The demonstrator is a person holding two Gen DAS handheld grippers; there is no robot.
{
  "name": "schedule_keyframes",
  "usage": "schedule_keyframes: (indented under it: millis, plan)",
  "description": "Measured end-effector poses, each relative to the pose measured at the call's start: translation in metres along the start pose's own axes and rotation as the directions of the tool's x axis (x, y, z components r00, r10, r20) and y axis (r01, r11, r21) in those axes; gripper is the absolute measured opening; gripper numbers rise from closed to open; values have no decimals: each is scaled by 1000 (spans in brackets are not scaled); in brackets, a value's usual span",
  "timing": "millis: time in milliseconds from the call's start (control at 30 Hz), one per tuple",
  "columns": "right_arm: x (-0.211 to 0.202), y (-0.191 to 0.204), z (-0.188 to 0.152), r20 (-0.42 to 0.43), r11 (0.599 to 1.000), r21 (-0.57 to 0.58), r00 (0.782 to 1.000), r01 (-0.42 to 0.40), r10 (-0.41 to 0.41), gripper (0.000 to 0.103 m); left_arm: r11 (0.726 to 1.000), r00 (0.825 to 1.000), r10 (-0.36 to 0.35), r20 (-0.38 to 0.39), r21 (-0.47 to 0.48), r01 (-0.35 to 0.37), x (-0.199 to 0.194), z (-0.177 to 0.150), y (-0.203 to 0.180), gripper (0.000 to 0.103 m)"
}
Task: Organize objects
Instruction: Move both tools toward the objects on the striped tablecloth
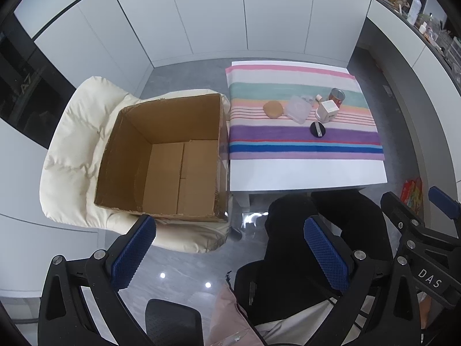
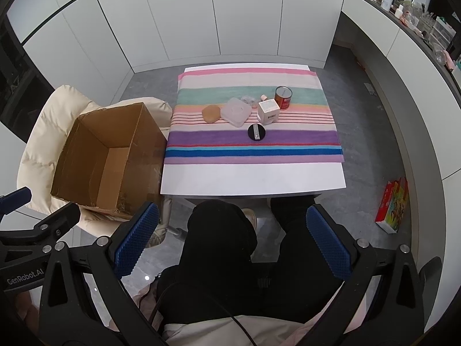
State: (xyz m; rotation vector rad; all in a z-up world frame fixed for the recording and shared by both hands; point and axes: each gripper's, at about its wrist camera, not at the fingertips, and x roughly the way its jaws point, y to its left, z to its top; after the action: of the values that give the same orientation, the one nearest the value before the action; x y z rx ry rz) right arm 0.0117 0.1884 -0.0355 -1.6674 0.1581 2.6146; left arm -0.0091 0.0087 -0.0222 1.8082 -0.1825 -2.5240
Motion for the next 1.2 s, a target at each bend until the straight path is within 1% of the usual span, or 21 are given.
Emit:
schedule_keyframes:
  millis: [200,300,333,367,533,633,767,900,1033,1200]
  plan:
    - [0,-6,1,10,1000,9,1000,1,-1,103,999,999,-28,-17,-26,28,7,3,1,103]
    - [1,-11,3,13,1000,22,1000,3,-3,103,999,999,-34,-8,-25,34,7,4,-4,103]
    - [1,-14,6,12,1000,26,1000,2,-3,103,999,999,-41,-5,-20,41,8,4,-6,103]
    - [1,-16,7,12,1000,27,1000,-1,1,103,998,998,-57,0,6,57,9,5,-8,103]
    - [-1,-30,13,21,999,34,1000,-3,3,103,994,994,-108,-26,-9,107,21,6,-16,103]
    - [-3,-43,17,31,999,48,1000,-1,-1,103,993,993,-117,-21,-4,117,22,7,-24,103]
    - [-1,-62,21,33,997,76,999,-1,-1,103,993,993,-117,1,15,117,18,9,-40,103]
    - [0,-84,23,37,994,106,999,-16,12,103,988,988,-154,13,24,154,14,15,-59,103]
    - [-1,-100,24,59,996,82,998,-16,11,103,984,985,-170,13,45,170,14,23,-83,103]
    - [3,-127,23,67,996,89,998,-20,14,103,979,980,-197,21,66,195,13,29,-112,103]
